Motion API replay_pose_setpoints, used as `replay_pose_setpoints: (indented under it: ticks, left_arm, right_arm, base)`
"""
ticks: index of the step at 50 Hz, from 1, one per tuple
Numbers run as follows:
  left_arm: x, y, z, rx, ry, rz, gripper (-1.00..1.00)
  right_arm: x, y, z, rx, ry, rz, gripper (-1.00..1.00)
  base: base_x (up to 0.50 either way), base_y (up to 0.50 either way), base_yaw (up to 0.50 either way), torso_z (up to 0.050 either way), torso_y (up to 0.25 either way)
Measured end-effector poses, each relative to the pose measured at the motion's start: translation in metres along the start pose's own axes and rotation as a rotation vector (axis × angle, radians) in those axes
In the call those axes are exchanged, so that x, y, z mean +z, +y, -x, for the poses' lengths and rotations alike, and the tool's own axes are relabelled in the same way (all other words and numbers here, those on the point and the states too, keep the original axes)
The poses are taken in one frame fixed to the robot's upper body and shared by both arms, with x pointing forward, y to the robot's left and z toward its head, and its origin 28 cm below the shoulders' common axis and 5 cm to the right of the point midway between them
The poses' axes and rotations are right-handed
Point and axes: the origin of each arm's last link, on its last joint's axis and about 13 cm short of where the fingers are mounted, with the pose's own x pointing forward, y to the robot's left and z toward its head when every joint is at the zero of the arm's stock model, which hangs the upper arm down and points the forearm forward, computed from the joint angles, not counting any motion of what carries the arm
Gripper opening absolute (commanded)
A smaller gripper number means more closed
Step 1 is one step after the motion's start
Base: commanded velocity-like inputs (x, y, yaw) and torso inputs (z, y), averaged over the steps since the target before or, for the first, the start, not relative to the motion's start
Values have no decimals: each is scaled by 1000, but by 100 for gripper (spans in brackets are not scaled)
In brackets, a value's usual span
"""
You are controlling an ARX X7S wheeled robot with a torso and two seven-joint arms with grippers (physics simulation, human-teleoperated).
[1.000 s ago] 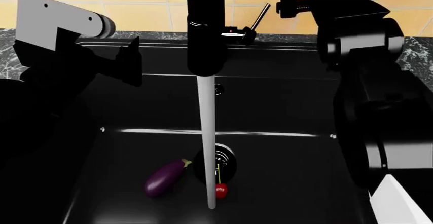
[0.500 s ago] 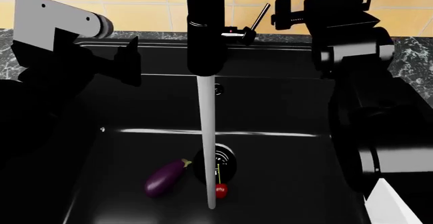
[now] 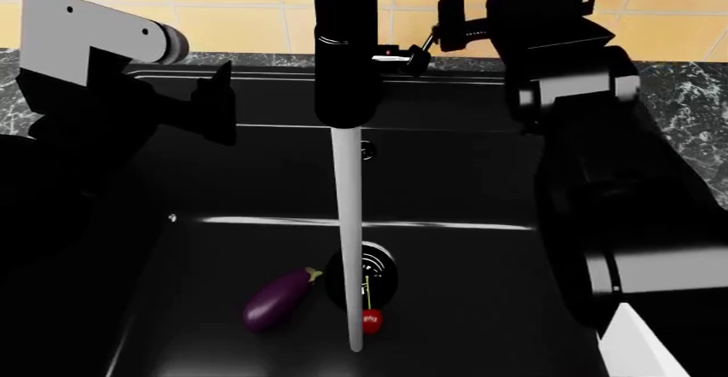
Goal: Pick up the fruits and vegetables and place them in the sink. Turn on the sink faucet to wash them. Then turn the sink off and put them in the tray.
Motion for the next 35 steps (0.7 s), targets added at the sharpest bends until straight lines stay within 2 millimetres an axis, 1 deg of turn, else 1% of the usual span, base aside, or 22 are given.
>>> replay_pose_setpoints:
  ticks: [29,35]
  left_arm:
    - [0,2,2,1,-2,2,100]
    - [0,2,2,0,-2,2,100]
  right_arm:
    - [15,18,1,106,-58,43,100]
    - [16,17,1,119,-62,66,100]
  base:
    - [0,0,0,0,0]
    - [0,0,0,0,0]
